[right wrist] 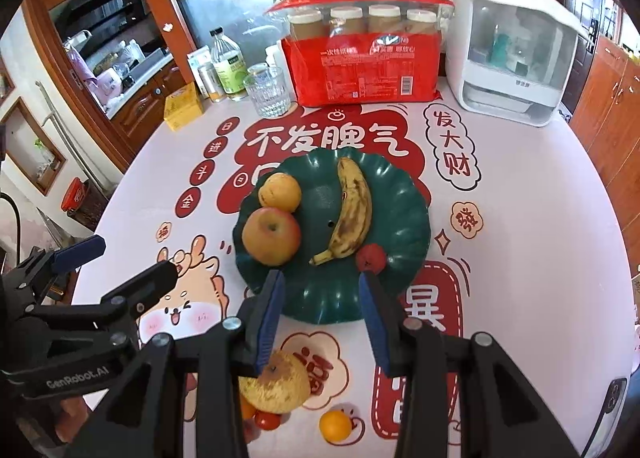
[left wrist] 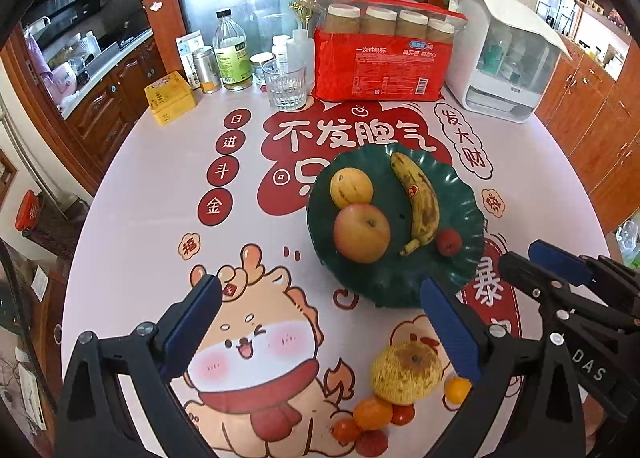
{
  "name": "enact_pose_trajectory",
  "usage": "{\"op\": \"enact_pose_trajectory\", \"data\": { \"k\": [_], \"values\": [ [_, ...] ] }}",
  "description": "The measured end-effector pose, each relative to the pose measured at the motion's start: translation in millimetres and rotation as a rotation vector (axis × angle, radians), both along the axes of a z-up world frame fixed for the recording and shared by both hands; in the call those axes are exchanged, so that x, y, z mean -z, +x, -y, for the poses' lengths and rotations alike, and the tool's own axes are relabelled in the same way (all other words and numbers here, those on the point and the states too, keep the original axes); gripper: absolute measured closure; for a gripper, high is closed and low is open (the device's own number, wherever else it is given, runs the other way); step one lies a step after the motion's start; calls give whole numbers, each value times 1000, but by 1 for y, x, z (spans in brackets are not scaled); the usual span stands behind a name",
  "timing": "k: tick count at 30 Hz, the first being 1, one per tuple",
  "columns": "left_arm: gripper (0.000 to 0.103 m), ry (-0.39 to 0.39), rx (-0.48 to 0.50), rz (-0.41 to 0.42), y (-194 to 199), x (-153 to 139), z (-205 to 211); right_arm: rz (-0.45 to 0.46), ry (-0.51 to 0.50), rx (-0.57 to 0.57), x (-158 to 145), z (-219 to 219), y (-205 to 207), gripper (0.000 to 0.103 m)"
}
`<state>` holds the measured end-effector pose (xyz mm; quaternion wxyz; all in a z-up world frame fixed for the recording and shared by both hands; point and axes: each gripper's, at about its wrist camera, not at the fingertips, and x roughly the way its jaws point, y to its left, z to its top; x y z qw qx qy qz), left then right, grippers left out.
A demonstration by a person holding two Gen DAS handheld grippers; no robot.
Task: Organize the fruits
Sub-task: 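Withdraw both open tools from the plate toward the remaining fruit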
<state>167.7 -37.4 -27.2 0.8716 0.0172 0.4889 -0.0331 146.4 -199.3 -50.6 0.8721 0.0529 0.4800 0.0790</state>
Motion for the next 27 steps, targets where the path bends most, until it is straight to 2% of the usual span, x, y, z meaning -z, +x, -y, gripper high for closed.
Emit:
{"op": "enact_pose_trajectory", "data": {
  "k": [7, 11, 13, 20, 27],
  "values": [
    [4, 0, -9, 44, -31, -9, -3, 44, 3, -7, -11, 1, -31, 63],
    [4, 5, -16, 56, -46, -7, -6, 70, 8, -5, -14, 2, -46, 53],
    [4, 19, -22, 65, -54, -4, -7, 87, 1, -5, -15, 2, -54, 51],
    [4, 49, -30, 56, -72, 10, -11, 114, -24, -19, -10, 1, -81, 51],
    [4, 30, -43, 26, -85, 24, -15, 104, -42, -26, 5, 2, -101, 51]
  ]
}}
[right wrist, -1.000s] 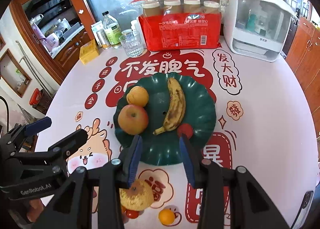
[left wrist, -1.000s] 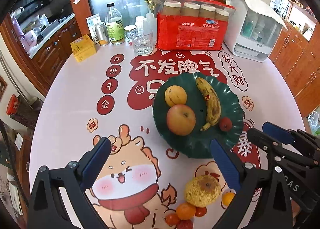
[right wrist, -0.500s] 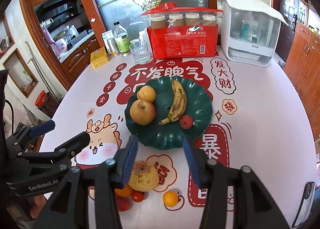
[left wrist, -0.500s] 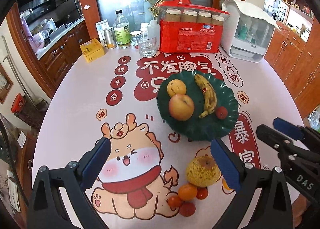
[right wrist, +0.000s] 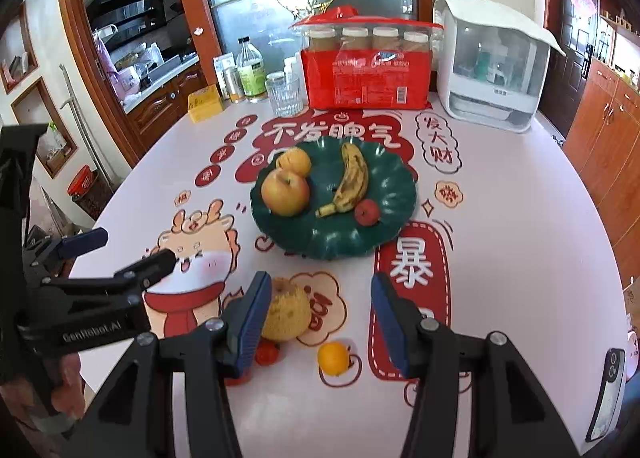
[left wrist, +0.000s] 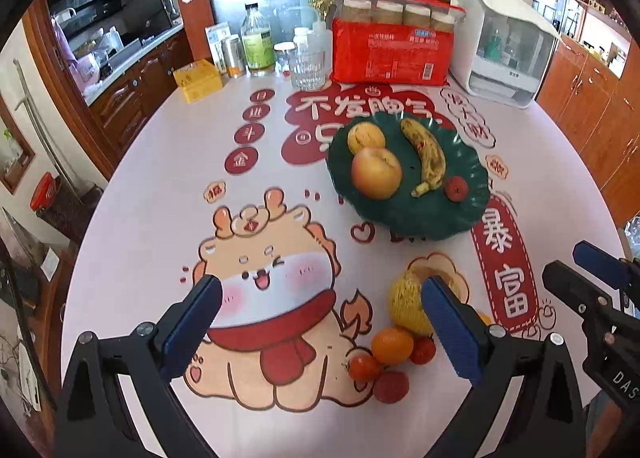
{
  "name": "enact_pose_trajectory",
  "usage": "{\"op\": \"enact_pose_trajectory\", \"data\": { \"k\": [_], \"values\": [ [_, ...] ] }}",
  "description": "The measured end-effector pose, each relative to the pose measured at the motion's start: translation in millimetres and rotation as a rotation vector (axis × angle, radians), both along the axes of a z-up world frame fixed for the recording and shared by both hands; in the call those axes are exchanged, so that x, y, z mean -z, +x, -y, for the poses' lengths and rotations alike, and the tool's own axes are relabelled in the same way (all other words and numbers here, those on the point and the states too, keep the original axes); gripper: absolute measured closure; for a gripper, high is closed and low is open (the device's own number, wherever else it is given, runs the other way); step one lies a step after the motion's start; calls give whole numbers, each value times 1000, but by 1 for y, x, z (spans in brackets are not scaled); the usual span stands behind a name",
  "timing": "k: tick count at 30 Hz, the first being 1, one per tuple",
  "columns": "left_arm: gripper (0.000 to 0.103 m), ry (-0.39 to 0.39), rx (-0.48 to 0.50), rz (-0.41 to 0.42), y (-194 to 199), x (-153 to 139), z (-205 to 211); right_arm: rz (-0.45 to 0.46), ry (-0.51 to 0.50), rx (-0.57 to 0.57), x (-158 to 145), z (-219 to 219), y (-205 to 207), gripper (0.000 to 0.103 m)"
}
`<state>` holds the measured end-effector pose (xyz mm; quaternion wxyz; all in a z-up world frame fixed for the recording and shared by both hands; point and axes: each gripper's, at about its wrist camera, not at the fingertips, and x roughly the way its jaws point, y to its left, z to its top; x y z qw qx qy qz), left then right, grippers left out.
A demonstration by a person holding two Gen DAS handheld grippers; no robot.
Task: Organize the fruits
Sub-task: 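Withdraw both open tools from the plate toward the remaining fruit, then grasp the red lychee with the left gripper while the right gripper grasps a small orange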
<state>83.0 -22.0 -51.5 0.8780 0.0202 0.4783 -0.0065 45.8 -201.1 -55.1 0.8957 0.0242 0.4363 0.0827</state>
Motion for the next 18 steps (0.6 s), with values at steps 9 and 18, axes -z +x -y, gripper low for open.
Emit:
{"op": "enact_pose_trajectory", "data": {
  "k": [9, 18],
  "values": [
    [4, -6, 20, -130, -2, 51, 1, -73, -26, 18, 41, 10, -10, 51],
    [4, -105, 66, -277, -10, 106, -6, -206, -25, 36, 97, 19, -11, 51]
  ]
}}
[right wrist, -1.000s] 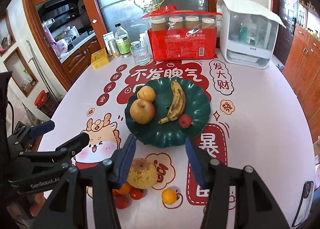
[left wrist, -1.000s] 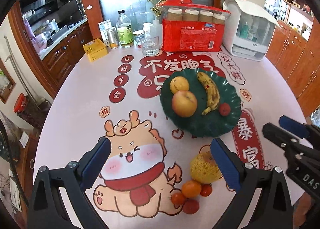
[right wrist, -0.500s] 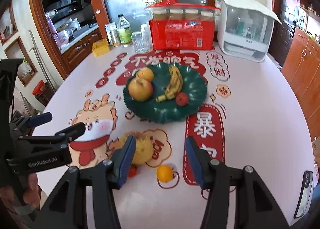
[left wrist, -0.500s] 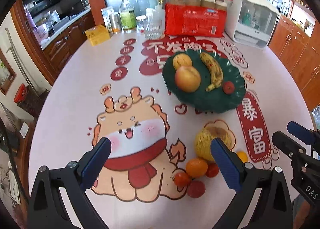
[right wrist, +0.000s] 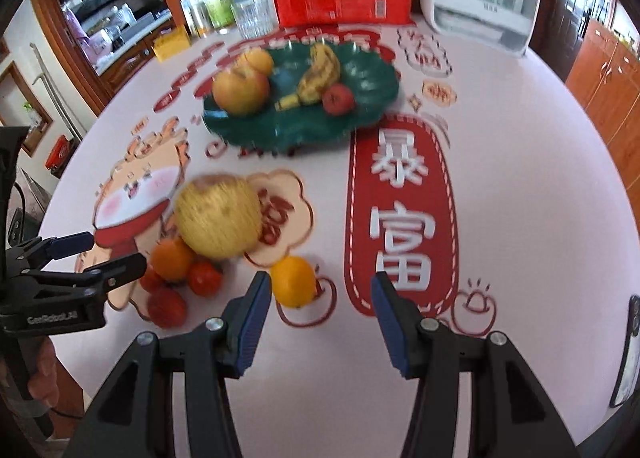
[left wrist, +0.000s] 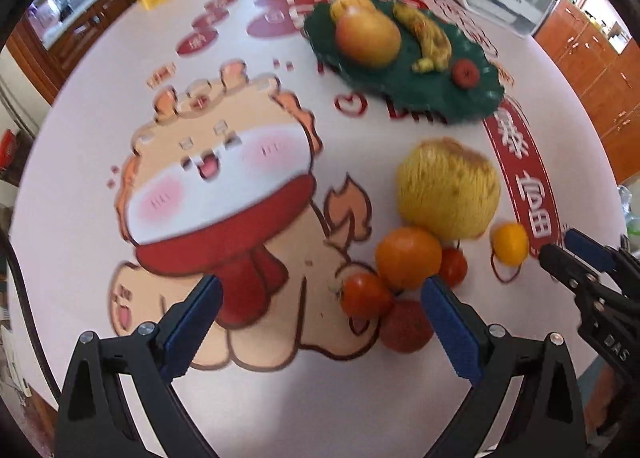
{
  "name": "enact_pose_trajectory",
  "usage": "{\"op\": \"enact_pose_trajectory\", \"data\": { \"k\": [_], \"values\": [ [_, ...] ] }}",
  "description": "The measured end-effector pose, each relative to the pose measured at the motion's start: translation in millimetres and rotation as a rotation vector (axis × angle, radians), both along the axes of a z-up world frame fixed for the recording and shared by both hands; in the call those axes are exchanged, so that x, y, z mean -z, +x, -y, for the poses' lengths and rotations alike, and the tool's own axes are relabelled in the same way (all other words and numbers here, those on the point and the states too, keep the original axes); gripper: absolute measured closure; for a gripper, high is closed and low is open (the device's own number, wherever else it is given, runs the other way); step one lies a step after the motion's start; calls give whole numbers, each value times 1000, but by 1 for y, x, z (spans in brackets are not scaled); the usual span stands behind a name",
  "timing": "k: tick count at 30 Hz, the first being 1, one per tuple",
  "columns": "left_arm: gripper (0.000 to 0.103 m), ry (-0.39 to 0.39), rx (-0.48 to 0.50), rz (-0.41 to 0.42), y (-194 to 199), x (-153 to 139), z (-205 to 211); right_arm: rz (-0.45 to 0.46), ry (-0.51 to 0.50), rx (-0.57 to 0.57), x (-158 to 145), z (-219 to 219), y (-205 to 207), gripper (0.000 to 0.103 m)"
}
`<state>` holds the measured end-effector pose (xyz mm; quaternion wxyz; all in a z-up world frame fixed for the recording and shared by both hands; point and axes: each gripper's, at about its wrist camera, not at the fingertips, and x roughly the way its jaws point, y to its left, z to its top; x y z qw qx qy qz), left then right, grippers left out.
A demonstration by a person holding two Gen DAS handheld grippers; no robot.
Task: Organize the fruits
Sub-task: 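Grasp the red lychee with the left gripper while the right gripper grasps a small orange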
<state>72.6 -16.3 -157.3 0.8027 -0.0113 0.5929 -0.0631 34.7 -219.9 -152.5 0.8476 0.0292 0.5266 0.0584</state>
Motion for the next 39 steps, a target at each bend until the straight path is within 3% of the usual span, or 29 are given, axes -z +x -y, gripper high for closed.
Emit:
{"op": "enact_pose_trajectory", "data": {
  "k": [10, 13, 21, 32, 39],
  "values": [
    [7, -62, 40, -42, -9, 15, 7, -20, -8, -48, 20, -10, 3, 51],
    [11, -74, 56, -57, -11, 17, 11, -15, -23, -62, 22, -13, 6, 51],
    [35, -84, 101, -28, -16, 11, 27, -3, -34, -104, 28, -22, 9, 58],
    [45, -134, 117, -39, -25, 10, 23, -12, -57, -144, 38, -31, 7, 72],
    [50, -129, 159, -73, -29, 17, 36, -3, -64, -145, 38, -32, 1, 73]
  ]
}}
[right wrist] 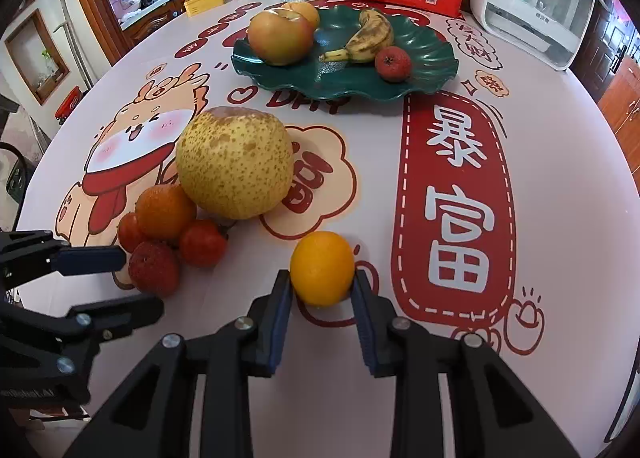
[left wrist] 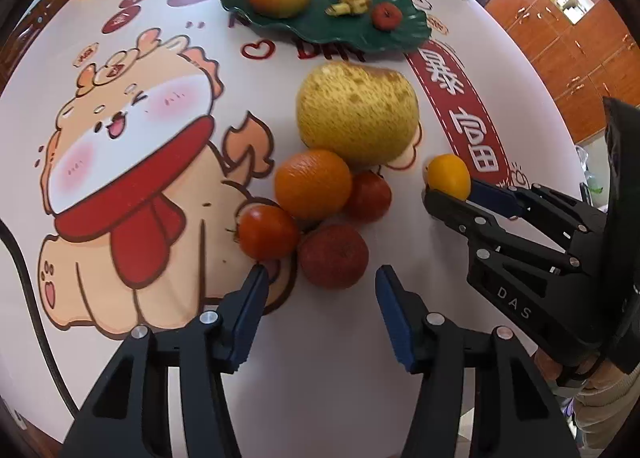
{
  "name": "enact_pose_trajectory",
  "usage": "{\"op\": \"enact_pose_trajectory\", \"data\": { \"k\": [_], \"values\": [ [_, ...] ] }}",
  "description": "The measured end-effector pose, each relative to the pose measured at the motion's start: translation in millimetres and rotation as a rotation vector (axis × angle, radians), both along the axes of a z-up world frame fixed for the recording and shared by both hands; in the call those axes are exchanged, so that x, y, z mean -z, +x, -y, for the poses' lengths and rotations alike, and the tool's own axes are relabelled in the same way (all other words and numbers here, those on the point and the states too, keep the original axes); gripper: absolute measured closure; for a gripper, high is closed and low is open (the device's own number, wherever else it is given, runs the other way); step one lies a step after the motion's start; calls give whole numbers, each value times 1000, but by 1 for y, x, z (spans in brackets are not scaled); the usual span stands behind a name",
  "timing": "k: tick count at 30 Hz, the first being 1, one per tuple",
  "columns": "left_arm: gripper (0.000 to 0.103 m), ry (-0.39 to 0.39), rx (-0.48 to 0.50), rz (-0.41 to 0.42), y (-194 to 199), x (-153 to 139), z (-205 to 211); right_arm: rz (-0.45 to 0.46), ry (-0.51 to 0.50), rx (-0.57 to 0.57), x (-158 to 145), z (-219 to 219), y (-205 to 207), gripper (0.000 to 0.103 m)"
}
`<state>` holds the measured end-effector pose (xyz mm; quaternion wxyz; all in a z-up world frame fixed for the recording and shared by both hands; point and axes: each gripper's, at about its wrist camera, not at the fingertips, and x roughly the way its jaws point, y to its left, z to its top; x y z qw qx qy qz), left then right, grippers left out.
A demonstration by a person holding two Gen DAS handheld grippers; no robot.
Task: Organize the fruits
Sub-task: 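Grasp the red lychee with the left gripper while the right gripper grasps a small orange, then carry the lychee and small orange onto the green plate and open both grippers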
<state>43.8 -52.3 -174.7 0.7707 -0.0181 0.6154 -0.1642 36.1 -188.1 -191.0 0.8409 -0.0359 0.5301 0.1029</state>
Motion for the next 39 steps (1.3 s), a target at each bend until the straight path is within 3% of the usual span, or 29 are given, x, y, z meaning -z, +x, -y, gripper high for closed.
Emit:
{"op": "enact_pose_trajectory", "data": {
  "k": [7, 9, 17, 29, 39],
  "values": [
    [53, 1, -21, 20, 3, 1, 4, 6, 0, 13, -1, 1, -4, 73],
    [68, 0, -28, 29, 6, 2, 6, 9, 3, 17, -2, 2, -4, 73],
    [69, -7, -20, 53, 5, -1, 6, 30, 6, 5, -8, -1, -9, 74],
    [69, -11, -2, 169, 4, -51, -5, 56, 86, 5, -38, -2, -10, 74],
    [69, 32, -32, 316, 55, -121, -16, 172, 153, -21, -110, -4, 20, 74]
  ]
}}
